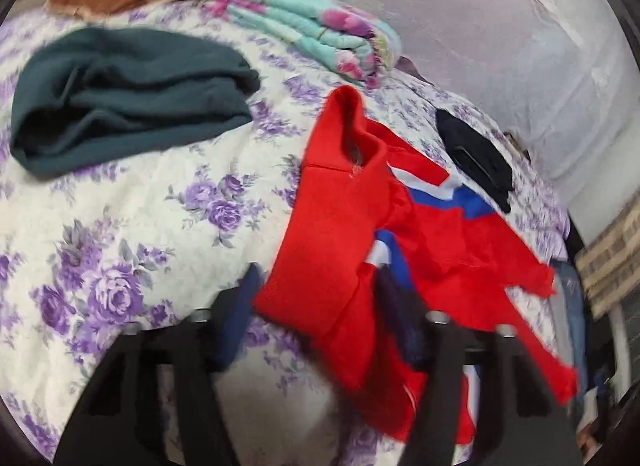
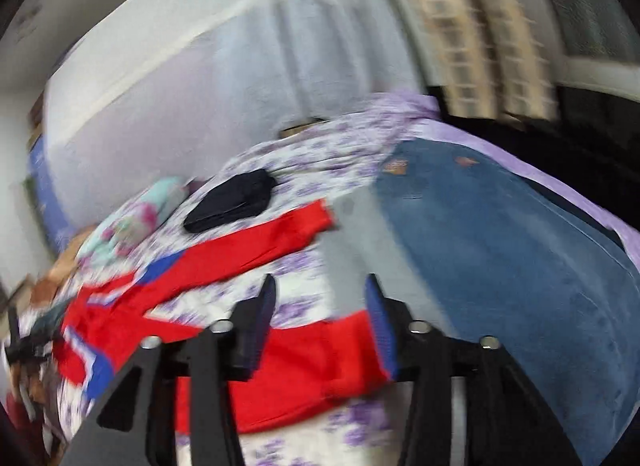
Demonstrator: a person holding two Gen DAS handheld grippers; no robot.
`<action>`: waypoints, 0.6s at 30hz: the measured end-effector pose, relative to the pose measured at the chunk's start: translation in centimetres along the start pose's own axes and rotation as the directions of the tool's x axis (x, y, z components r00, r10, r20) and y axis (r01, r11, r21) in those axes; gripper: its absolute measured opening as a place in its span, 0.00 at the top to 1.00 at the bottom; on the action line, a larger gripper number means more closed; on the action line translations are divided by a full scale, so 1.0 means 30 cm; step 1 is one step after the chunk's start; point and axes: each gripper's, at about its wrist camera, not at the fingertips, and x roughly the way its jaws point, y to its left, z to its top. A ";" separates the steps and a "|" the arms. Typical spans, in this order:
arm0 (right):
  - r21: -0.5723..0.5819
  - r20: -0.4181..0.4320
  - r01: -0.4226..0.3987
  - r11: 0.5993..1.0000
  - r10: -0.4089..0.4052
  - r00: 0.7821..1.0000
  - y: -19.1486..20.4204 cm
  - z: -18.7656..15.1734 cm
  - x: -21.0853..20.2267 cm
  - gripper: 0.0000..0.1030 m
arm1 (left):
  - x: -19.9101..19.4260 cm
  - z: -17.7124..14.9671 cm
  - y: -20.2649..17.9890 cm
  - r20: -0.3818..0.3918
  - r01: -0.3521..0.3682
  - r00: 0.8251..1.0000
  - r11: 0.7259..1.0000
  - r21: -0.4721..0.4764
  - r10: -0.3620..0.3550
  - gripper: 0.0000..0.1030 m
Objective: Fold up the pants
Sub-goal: 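Regrasp the jacket with the left gripper while the right gripper grasps the red pants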
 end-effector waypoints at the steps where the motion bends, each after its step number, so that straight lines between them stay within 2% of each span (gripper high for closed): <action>1: -0.034 -0.024 -0.017 0.999 0.016 1.000 0.032 -0.007 0.025 0.45 | -0.011 -0.003 0.002 0.006 -0.002 1.000 1.000 -0.002 0.002 0.55; 5: -0.084 -0.129 -0.069 0.994 0.058 0.990 0.117 -0.073 0.126 0.44 | -0.031 -0.004 0.050 -0.001 -0.022 1.000 1.000 -0.013 0.022 0.58; 6: -0.092 -0.173 -0.071 0.993 0.054 0.983 0.127 -0.097 0.168 0.40 | -0.026 -0.002 0.058 -0.006 -0.030 1.000 1.000 -0.009 0.030 0.57; 8: -0.127 -0.300 -0.061 0.990 0.020 0.954 0.140 -0.162 0.260 0.36 | -0.014 0.000 0.078 -0.020 -0.025 0.999 1.000 -0.009 0.024 0.56; 9: -0.161 -0.313 -0.045 0.986 -0.008 0.950 0.146 -0.187 0.285 0.36 | -0.017 0.000 0.079 -0.024 -0.020 1.000 1.000 -0.007 0.019 0.55; 12: -0.249 -0.274 -0.024 0.968 -0.047 0.961 0.199 -0.179 0.245 0.33 | -0.078 -0.005 0.045 0.018 -0.079 0.997 0.997 0.026 0.078 0.51; 13: -0.255 -0.252 -0.018 0.967 -0.048 0.967 0.208 -0.167 0.231 0.33 | -0.124 -0.004 0.014 0.076 -0.117 0.991 0.991 0.060 0.113 0.49; 15: -0.250 -0.211 -0.031 0.968 -0.023 0.977 0.229 -0.139 0.207 0.33 | -0.179 0.000 -0.035 0.151 -0.155 0.979 0.982 0.109 0.138 0.46; 17: -0.247 -0.220 -0.093 0.965 0.038 0.975 0.262 -0.117 0.210 0.33 | -0.202 0.016 -0.107 0.175 -0.127 0.980 0.977 0.170 0.097 0.33; 18: -0.248 -0.235 -0.121 0.961 0.061 0.970 0.281 -0.115 0.229 0.33 | -0.194 0.023 -0.132 0.163 -0.104 0.984 0.976 0.191 0.073 0.32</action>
